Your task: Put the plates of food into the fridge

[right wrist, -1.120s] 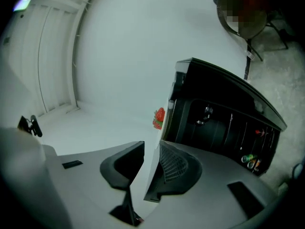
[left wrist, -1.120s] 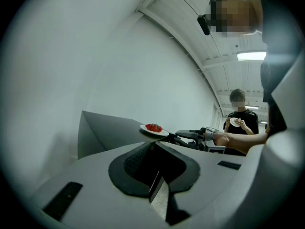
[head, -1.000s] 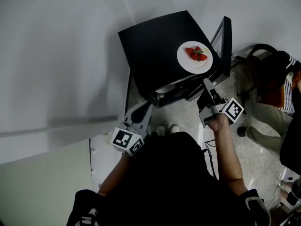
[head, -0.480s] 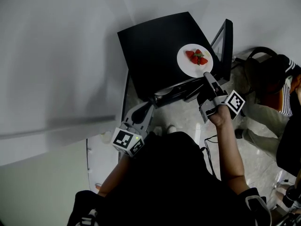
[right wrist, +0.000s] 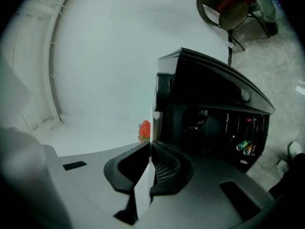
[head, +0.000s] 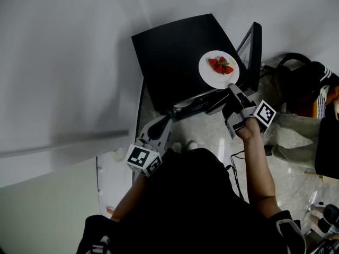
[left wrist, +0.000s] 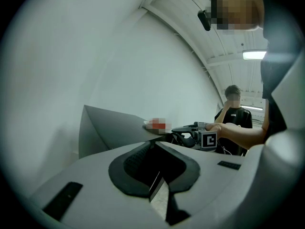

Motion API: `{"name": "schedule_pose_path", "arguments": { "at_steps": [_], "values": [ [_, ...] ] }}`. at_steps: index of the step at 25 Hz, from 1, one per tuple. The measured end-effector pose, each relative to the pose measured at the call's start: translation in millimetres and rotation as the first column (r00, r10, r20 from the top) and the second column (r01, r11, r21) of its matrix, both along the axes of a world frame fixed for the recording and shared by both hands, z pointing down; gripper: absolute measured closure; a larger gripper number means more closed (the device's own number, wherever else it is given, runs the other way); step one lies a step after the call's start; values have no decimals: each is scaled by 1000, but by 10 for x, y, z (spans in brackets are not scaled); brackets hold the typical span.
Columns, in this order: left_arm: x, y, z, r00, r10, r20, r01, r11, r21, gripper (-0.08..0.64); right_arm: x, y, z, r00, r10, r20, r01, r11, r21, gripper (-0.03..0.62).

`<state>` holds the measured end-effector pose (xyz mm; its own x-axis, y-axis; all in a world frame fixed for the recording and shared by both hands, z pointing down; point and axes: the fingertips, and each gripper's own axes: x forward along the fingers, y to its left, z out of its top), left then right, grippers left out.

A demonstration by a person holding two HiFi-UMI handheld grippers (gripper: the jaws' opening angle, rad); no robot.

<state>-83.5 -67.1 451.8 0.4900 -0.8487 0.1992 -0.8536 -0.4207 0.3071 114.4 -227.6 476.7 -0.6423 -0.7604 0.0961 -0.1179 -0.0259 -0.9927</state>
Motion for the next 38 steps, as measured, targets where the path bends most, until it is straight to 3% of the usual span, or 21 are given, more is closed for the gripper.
{"name": "schedule_pose_path", "arguments": {
  "at_steps": [10, 17, 24, 34, 38],
  "values": [
    [170, -272, 41, 999, 49, -5, -49, 998, -25, 535, 4, -15, 31, 1000, -7, 19, 7, 1000, 16, 557],
    [314, -181, -16, 998, 62, 14, -62, 998, -28, 535, -7, -14, 28, 998, 12, 66, -14, 999, 36, 555],
    [264, -230, -27, 998, 54, 11, -53, 997, -52, 535, -16, 3, 41, 993, 22, 112, -22, 1000, 0, 558],
    [165, -635, 66, 994, 106, -21, -108, 990, -88, 535, -20, -54, 40, 990, 39, 134, -39, 999, 0, 558],
    [183, -458, 36, 992, 121, -27, -123, 989, -87, 535, 14, 244, -65, 987, 39, 159, -43, 999, 19, 560]
  ]
}}
